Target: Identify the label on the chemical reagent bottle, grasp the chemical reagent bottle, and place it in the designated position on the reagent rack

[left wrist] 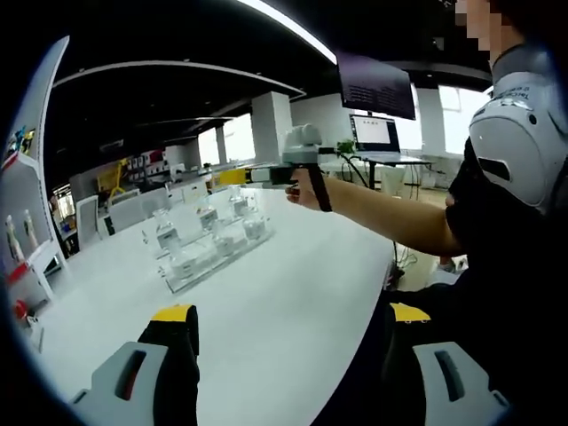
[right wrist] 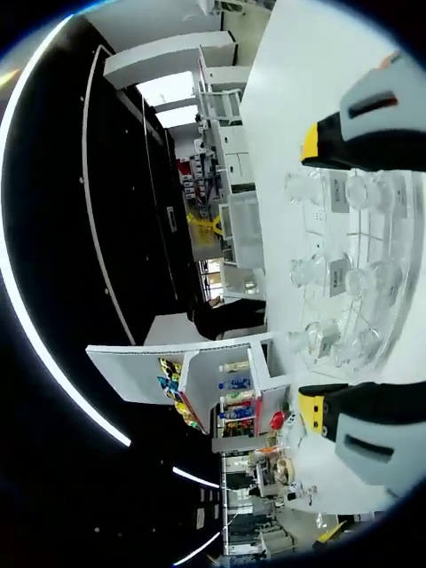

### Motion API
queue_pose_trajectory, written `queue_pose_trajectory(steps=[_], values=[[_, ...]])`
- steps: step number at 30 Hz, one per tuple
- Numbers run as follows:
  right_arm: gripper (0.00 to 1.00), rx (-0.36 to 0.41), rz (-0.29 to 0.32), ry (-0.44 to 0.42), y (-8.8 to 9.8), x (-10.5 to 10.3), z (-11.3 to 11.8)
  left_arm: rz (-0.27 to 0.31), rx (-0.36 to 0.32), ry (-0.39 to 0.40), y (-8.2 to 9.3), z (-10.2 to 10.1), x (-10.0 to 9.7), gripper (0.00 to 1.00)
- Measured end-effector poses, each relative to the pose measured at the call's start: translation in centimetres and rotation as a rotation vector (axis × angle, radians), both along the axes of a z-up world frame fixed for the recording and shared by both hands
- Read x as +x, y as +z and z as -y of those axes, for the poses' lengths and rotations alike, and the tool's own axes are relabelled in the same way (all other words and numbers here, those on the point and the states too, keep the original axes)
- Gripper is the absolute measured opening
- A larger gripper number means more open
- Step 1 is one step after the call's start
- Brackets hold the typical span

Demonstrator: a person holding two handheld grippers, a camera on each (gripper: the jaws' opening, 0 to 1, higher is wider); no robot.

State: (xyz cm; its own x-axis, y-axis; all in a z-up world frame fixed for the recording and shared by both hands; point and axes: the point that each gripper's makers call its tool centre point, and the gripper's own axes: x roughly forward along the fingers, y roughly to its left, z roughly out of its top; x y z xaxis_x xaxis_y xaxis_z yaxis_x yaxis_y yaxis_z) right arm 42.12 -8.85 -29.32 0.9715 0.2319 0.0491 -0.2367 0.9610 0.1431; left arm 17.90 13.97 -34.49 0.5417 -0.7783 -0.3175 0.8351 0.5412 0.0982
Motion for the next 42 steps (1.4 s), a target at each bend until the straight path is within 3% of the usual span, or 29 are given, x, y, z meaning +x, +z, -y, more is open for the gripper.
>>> queue_pose_trajectory(steps=[7,19,21,32,35,38,42], values=[[0.97,0.035,-0.013,-0.01,-0.1,-4.7,2.5,0.005,-0.001,-0.008,0.2,0.5,-0.9,0.85],[0.97,-0.02,-0.115,0.021,-2.1,-14.1,6.0,0.03,-0.002,0.039,2.0,0.1,-0.5,0.85],[0.97,-0.061,-0.141,0.026,-2.5,-16.1,6.9,0.035,0.002,0.047,2.3,-0.1,-0.4,0.85],[0.97,-0.127,-0.129,0.047,-0.7,-26.0,10.0,0.05,0.012,0.095,2.1,-1.4,-0.8,0.85],[0.97,-0.199,-0.163,0.026,-1.5,-27.9,11.3,0.053,0.018,0.108,1.9,-1.7,-0.8,0.85],[0.97,-0.218,-0.184,0.01,-1.5,-28.9,12.3,0.041,0.015,0.117,1.7,-1.9,-0.8,0.85],[0.97,-0.205,-0.157,-0.003,-0.3,-30.0,13.4,0.047,0.014,0.127,1.6,-2.0,-0.6,0.85]])
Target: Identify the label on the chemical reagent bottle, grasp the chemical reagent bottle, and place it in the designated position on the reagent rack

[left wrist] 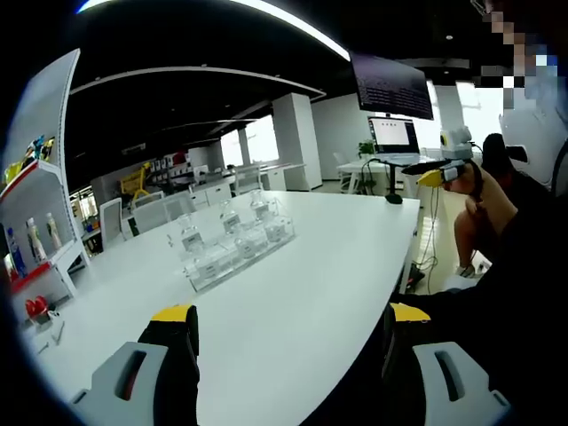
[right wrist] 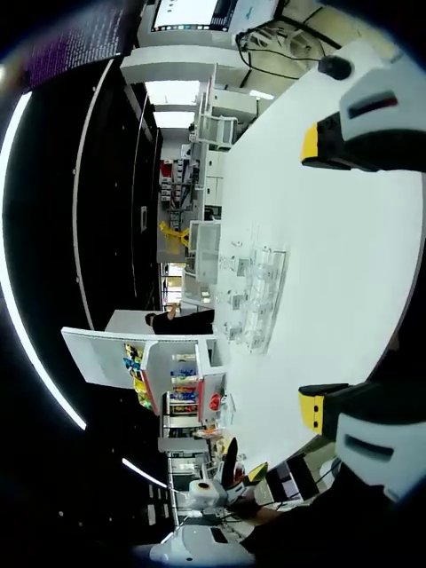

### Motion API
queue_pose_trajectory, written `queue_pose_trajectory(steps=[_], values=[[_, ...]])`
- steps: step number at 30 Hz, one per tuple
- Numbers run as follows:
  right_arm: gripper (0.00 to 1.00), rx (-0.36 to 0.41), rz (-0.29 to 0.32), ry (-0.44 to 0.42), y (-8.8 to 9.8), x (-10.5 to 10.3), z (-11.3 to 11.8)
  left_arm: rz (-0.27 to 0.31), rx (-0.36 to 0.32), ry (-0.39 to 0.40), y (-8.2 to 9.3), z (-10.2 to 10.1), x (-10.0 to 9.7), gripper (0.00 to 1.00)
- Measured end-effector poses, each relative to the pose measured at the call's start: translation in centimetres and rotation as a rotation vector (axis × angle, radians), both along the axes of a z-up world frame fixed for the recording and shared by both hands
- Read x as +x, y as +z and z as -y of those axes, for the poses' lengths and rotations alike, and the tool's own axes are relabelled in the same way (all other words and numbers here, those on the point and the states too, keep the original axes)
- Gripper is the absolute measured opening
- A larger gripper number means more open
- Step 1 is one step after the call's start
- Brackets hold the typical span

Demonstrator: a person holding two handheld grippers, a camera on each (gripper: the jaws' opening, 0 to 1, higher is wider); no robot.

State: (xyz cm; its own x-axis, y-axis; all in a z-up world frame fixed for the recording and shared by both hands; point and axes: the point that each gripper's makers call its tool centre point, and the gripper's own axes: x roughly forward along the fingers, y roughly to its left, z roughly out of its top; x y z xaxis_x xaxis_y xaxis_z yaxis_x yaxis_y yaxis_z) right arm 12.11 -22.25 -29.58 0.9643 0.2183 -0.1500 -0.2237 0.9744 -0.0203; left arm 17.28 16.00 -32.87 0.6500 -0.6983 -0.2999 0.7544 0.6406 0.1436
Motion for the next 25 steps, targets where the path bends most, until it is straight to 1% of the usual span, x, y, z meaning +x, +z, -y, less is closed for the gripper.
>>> queue_pose_trajectory(steps=[1,4,10,13,15,18,25], values=[[0.97,0.022,0.008,-0.003,0.3,-0.1,0.2,0.002,-0.003,0.001,0.0,0.1,0.0,0.85],[0.96,0.034,0.013,0.005,0.6,-0.2,0.2,0.002,-0.011,-0.004,0.1,0.3,-0.1,0.85],[0.96,0.013,0.007,0.011,0.4,-0.3,0.0,0.011,-0.003,-0.008,0.5,0.4,-0.1,0.85],[0.96,0.022,0.005,0.021,0.1,-0.2,0.0,0.012,0.003,-0.003,0.6,0.3,0.1,0.85],[0.95,0.022,0.005,0.011,-0.2,-0.1,0.3,0.016,0.014,0.001,0.5,0.2,0.1,0.85],[0.95,0.028,-0.002,0.009,-0.7,-0.1,0.4,0.018,0.014,0.001,0.5,0.1,-0.1,0.85],[0.95,0.026,-0.024,0.018,-1.7,-0.3,0.2,0.001,0.031,-0.005,-0.6,0.5,-0.6,0.85]])
